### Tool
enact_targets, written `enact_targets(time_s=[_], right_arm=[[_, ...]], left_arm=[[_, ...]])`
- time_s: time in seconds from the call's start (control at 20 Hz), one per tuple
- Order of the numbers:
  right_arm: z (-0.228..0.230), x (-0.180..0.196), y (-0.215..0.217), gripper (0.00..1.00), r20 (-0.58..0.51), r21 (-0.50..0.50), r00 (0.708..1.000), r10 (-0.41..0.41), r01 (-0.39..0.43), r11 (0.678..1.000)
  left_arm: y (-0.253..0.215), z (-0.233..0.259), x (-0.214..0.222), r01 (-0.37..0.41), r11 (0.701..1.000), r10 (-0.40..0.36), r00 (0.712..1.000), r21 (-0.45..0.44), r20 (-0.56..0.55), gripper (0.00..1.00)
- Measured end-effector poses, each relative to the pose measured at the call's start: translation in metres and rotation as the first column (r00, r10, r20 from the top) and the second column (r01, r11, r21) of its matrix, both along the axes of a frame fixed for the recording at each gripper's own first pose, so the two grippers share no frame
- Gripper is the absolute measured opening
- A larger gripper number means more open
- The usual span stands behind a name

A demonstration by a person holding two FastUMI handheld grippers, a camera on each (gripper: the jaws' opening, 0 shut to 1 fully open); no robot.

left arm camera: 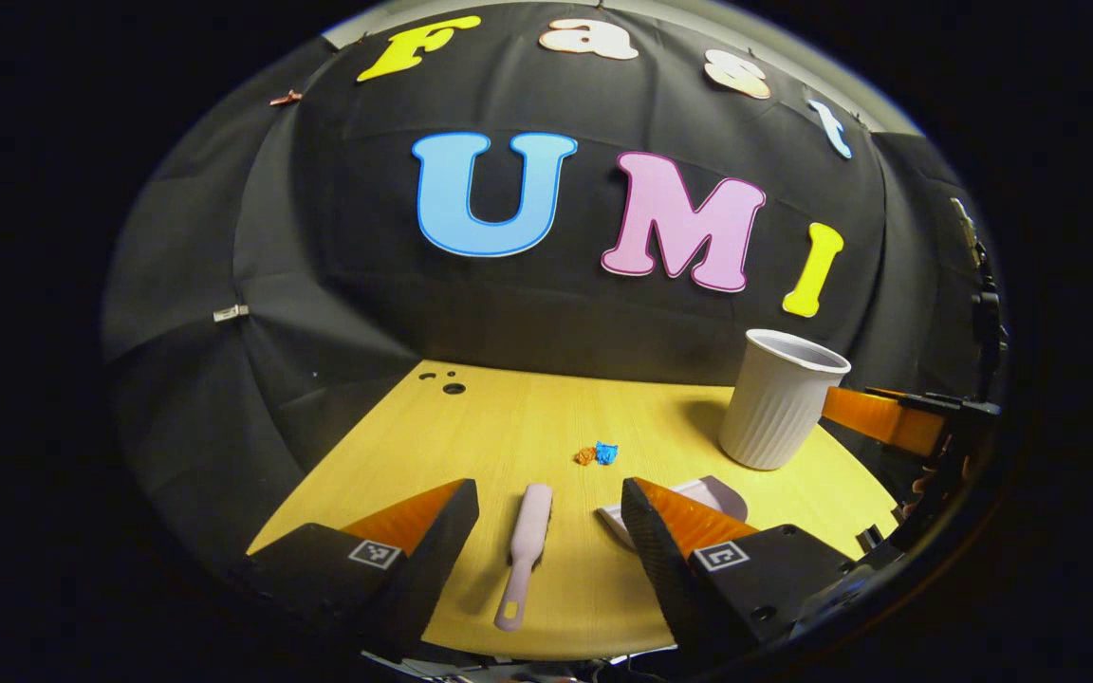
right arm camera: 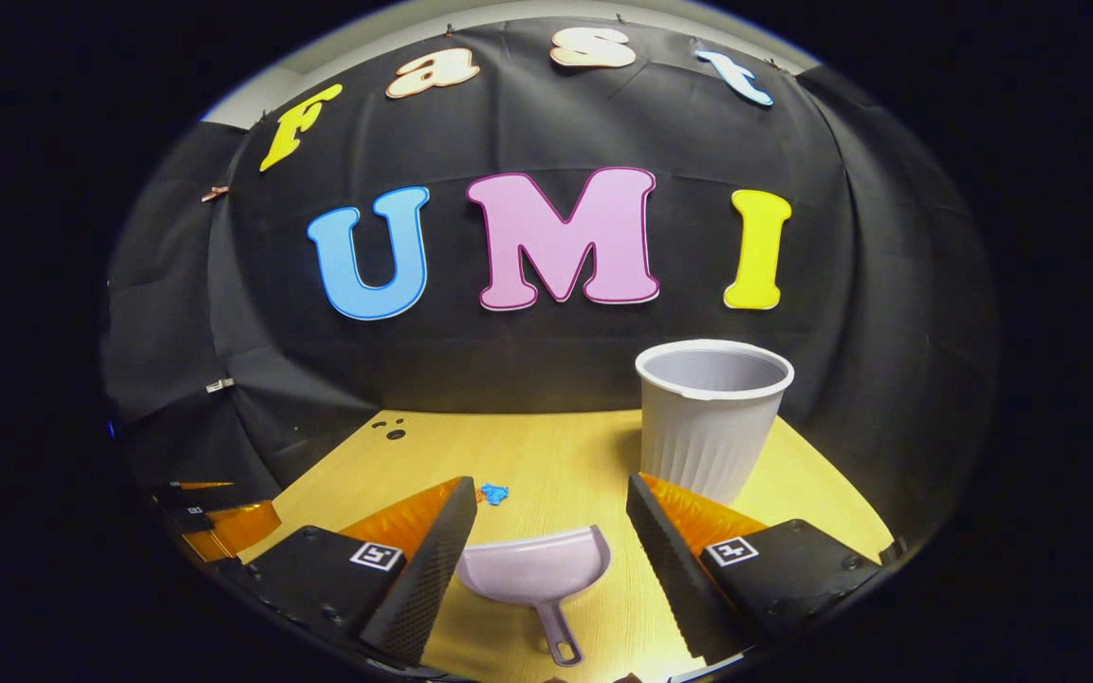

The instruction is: Pick up the small broom and dustpan from the desktop, sweep the trash into the dustpan with the broom, and then empty the trash into the garbage bin.

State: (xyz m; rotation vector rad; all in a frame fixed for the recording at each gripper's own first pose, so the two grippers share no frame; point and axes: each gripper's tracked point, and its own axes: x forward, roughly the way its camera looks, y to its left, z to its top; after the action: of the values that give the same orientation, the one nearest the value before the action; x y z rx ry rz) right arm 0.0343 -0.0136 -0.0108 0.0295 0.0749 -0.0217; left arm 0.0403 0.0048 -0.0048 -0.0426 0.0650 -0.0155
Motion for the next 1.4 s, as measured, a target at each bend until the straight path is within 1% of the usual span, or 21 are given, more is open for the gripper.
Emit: enact_targets(time_s=[0.15,0.3,0.45,0.55,0.65,0.75,0.85,0.95,1.05,1.15,1.25,1.35,1.4], right_arm=[[-0.002,0.006,-0.003,0.99,-0.012,0.012,1.0,-0.001,0.001,1.0],[-0.012,0.011,-0.003,0.99,-0.044,0.015,0.999,0.006,-0.005,1.0],[-0.019,0.017,-0.004,0.99,-0.062,0.014,0.998,0.011,-0.01,1.0],[-0.027,0.018,-0.008,0.99,-0.087,0.0,0.996,-0.001,0.001,1.0],[-0.034,0.02,-0.009,0.99,-0.108,0.008,0.994,0.002,-0.001,1.0],[-0.04,0.021,-0.01,0.99,-0.124,0.011,0.992,0.002,-0.001,1.0],[-0.048,0.023,-0.016,0.99,-0.137,-0.007,0.991,-0.009,0.008,1.0],[-0.056,0.024,-0.018,0.99,-0.159,0.002,0.987,-0.014,0.014,1.0],[-0.064,0.024,-0.02,1.0,-0.179,0.019,0.984,-0.019,0.023,1.0],[-0.07,0.023,-0.026,0.99,-0.19,0.01,0.981,-0.031,0.034,0.999],[-0.076,0.019,-0.03,0.99,-0.207,0.006,0.978,-0.039,0.041,0.999],[-0.078,0.019,-0.035,0.99,-0.214,0.013,0.975,-0.051,0.055,0.998],[-0.079,0.019,-0.038,0.99,-0.217,0.016,0.974,-0.06,0.065,0.998]], left_arm=[[-0.001,-0.008,0.006,0.007,1.0,-0.007,1.0,0.002,-0.025,0.96],[-0.004,-0.014,0.014,0.035,0.999,-0.034,0.998,0.011,-0.055,0.96],[-0.001,-0.027,0.031,0.04,0.999,-0.041,0.991,-0.006,-0.127,0.96],[0.005,-0.04,0.044,0.043,0.999,-0.041,0.981,0.006,-0.191,0.96],[0.008,-0.06,0.056,0.043,0.999,-0.042,0.96,-0.002,-0.277,0.96],[0.007,-0.08,0.073,0.061,0.998,-0.066,0.937,-0.027,-0.343,0.96],[0.01,-0.101,0.087,0.065,0.998,-0.069,0.91,-0.023,-0.409,0.96],[0.01,-0.119,0.098,0.068,0.998,-0.068,0.88,-0.017,-0.47,0.96],[0.011,-0.14,0.109,0.07,0.997,-0.066,0.844,-0.013,-0.532,0.96],[0.013,-0.161,0.114,0.074,0.997,-0.054,0.802,0.009,-0.595,0.96],[0.016,-0.179,0.117,0.08,0.996,-0.033,0.77,0.045,-0.637,0.96],[0.02,-0.189,0.123,0.082,0.993,-0.009,0.75,0.081,-0.661,0.96],[0.021,-0.191,0.125,0.083,0.992,0.0,0.746,0.093,-0.666,0.96]])
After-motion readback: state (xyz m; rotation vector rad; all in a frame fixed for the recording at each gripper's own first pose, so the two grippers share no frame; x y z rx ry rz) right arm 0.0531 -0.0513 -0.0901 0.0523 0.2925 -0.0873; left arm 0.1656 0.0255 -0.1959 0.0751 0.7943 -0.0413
